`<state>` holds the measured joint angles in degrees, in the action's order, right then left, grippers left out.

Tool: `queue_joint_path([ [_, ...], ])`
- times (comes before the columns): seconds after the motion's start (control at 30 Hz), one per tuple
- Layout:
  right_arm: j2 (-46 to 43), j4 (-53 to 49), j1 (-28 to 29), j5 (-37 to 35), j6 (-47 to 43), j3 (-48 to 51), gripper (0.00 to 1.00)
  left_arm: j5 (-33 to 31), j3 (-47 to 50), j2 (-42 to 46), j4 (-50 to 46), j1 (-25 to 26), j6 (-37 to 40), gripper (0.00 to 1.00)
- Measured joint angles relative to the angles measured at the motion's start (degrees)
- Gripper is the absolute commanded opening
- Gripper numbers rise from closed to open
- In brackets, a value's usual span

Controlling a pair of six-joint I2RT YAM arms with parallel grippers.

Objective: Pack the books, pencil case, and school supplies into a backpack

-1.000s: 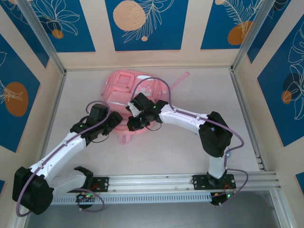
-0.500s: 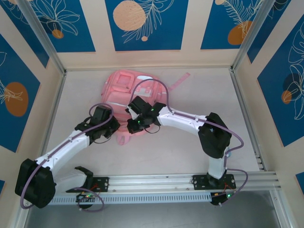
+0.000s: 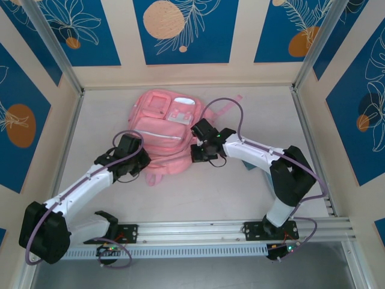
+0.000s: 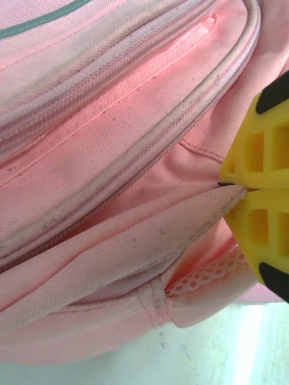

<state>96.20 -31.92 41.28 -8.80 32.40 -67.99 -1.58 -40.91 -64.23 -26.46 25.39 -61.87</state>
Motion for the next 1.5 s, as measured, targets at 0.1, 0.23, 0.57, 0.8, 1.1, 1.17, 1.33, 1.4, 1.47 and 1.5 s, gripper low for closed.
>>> queue_joint_path([
  [0.1, 0.0, 0.5, -2.4, 0.2, -2.5, 0.0, 0.00, -0.1, -0.4, 0.6, -1.7, 0.0, 1.3, 0.00],
  [0.23, 0.6, 1.2, -6.0, 1.3, -5.7, 0.0, 0.00, -0.2, -1.2, 1.9, -4.4, 0.0, 3.3, 0.00],
  [0.57, 5.6, 0.5, -13.1, 3.2, -9.0, -2.8, 0.00, 4.3, -1.2, 6.1, -7.9, 0.1, 8.9, 0.00],
  [0.8, 6.1, -1.8, -15.0, 4.6, -8.8, -5.0, 0.32, 7.2, -1.2, 8.0, -8.5, 2.4, 14.0, 0.27],
  [1.1, -6.6, -1.0, -17.1, 3.5, -7.2, 1.5, 0.80, 7.5, -4.1, 7.5, -15.6, 5.5, 22.5, 0.66],
  [1.17, -11.4, -1.2, -17.1, 3.6, -6.7, 3.1, 0.86, 7.1, -6.9, 6.4, -16.3, 6.8, 24.6, 0.67],
  [1.33, -19.7, -1.9, -17.4, 3.6, -4.9, 5.0, 0.98, 1.9, -17.2, -1.6, -17.3, 14.4, 29.8, 0.69],
  [1.4, -21.5, -2.1, -17.8, 3.6, -4.3, 6.0, 1.00, -0.7, -21.3, -6.3, -17.6, 17.6, 31.9, 0.69],
  [1.47, -22.5, -2.5, -18.3, 3.7, -3.9, 6.8, 0.99, -3.4, -25.8, -12.1, -18.2, 20.4, 33.9, 0.68],
  [1.5, -22.7, -2.6, -18.5, 3.7, -3.7, 7.1, 0.99, -5.0, -28.3, -15.4, -18.7, 21.7, 34.9, 0.68],
])
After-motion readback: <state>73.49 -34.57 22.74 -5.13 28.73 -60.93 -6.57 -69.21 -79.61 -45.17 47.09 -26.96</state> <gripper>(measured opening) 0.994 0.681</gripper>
